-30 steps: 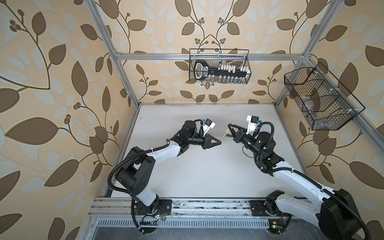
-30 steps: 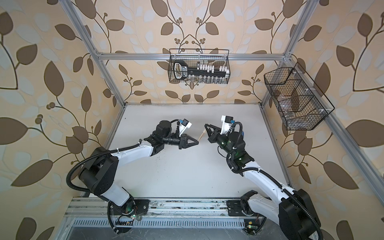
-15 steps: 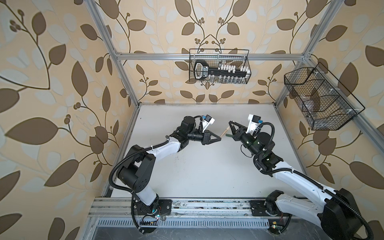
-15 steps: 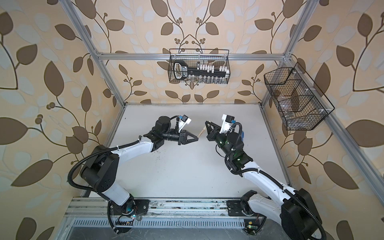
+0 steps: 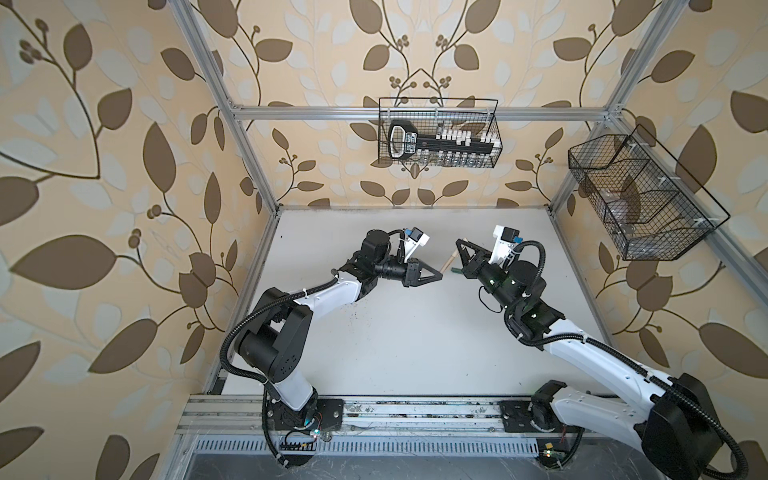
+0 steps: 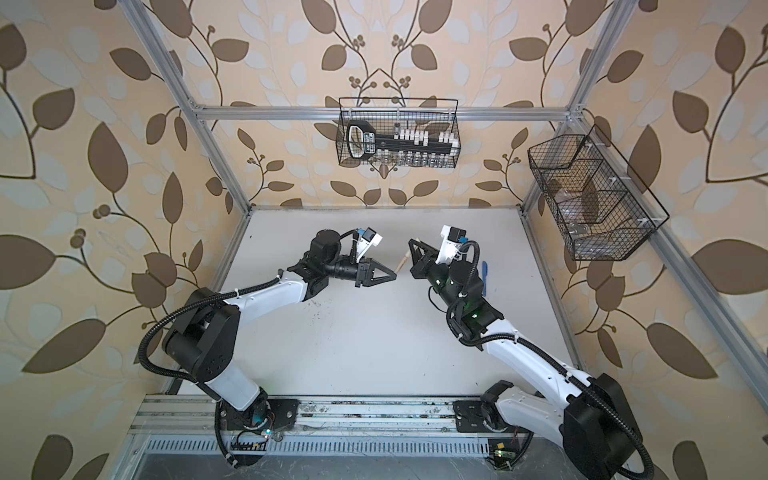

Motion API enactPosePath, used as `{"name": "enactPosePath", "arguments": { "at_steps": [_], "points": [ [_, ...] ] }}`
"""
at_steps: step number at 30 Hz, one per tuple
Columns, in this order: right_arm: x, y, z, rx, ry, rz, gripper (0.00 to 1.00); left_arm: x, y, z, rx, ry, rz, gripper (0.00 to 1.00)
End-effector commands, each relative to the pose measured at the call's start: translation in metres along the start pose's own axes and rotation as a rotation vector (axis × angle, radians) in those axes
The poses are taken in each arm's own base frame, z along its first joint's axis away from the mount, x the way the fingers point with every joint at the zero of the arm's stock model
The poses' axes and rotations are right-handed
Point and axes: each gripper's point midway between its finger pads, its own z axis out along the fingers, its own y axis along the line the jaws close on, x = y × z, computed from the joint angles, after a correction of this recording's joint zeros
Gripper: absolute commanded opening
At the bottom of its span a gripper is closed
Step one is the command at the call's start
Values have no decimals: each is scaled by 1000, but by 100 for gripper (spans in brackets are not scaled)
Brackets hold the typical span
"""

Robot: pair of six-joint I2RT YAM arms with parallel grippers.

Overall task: Insert the pens into the pen caps
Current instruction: 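Close the right gripper on the cream cap while the left gripper opens off the barrel, then lower the capped wooden pen beside the blue pen and open the right gripper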

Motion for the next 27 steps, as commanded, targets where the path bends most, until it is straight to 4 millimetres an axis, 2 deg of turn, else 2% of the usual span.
{"name": "enactPosePath", "arguments": {
  "at_steps": [1, 7, 8, 9, 11, 13, 16, 19, 22, 23, 27],
  "points": [
    [170, -41, -57, 43, 731, -28, 0, -143, -57, -50, -90, -450, 338, 0],
    [124, -43, -46, 53, 645, -55, 0, -103, -30, -36, -111, -371, 230, 0],
    [118, -43, -45, 54, 636, -57, 0, -95, -24, -34, -117, -358, 209, 13],
    [112, -46, -44, 61, 625, -60, 0, -90, -19, -34, -125, -351, 187, 36],
    [103, -51, -42, 70, 604, -60, 0, -80, -13, -33, -135, -340, 162, 41],
    [96, -54, -40, 70, 587, -50, 0, -71, -9, -32, -150, -332, 146, 51],
    [86, -54, -37, 67, 560, -53, 0, -60, -4, -30, -158, -309, 120, 52],
    [78, -52, -33, 62, 550, -63, 0, -45, 0, -30, -179, -287, 78, 60],
    [75, -57, -32, 104, 577, -111, 0, -27, 9, -42, -270, -279, 41, 74],
    [74, -59, -33, 114, 587, -128, 0, -24, 1, -50, -301, -280, 56, 79],
    [74, -64, -31, 120, 633, -155, 0, 3, 9, -86, -566, -224, 35, 89]
  ]
}}
